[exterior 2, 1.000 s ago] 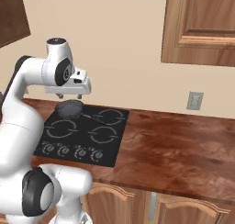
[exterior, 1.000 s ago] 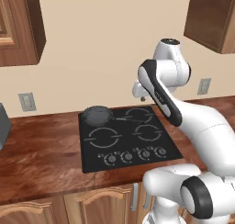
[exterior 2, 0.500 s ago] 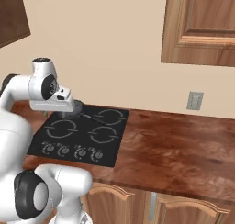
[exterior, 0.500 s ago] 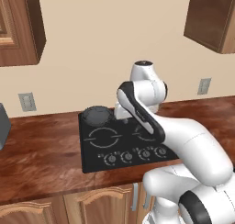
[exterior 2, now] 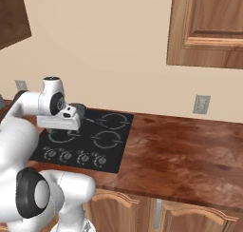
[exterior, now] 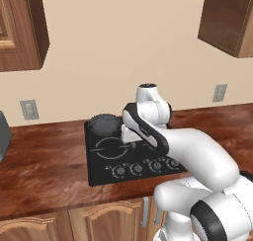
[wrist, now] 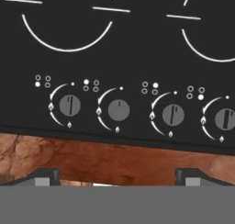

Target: Turn on the rear left burner of the stove.

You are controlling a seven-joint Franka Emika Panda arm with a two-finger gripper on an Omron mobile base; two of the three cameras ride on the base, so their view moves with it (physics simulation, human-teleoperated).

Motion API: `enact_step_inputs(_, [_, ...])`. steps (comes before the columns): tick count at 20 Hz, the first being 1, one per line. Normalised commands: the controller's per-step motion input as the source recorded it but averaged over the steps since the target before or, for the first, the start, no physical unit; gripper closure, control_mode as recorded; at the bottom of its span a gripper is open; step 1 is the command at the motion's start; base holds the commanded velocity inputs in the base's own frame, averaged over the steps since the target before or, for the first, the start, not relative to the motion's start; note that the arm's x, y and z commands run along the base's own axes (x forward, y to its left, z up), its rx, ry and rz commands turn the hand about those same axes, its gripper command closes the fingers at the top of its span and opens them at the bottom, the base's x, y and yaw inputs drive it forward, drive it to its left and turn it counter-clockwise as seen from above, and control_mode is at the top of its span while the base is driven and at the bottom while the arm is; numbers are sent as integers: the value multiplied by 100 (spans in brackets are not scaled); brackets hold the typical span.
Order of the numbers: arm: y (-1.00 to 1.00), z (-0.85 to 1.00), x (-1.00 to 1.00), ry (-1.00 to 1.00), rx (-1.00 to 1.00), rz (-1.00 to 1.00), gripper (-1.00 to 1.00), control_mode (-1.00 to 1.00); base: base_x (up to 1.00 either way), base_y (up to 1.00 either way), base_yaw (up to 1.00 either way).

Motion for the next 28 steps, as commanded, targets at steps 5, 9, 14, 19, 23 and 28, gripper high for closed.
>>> enact_step_inputs(5, [1, -79, 4, 1, 0, -7, -100, -100, 0, 0, 0])
enact_step_inputs(9, [6, -52, 3, -1, 0, -8, -100, -100, 0, 0, 0])
enact_step_inputs(14, [2, -40, 23, -1, 0, -10, -100, -100, 0, 0, 0])
enact_step_inputs(19, [1, -29, 14, 0, 0, -10, -100, -100, 0, 0, 0])
enact_step_inputs(23, [3, -14, 3, 0, 0, -6, -100, -100, 0, 0, 0])
enact_step_inputs(28, [0, -13, 0, 2, 0, -3, -100, -100, 0, 0, 0])
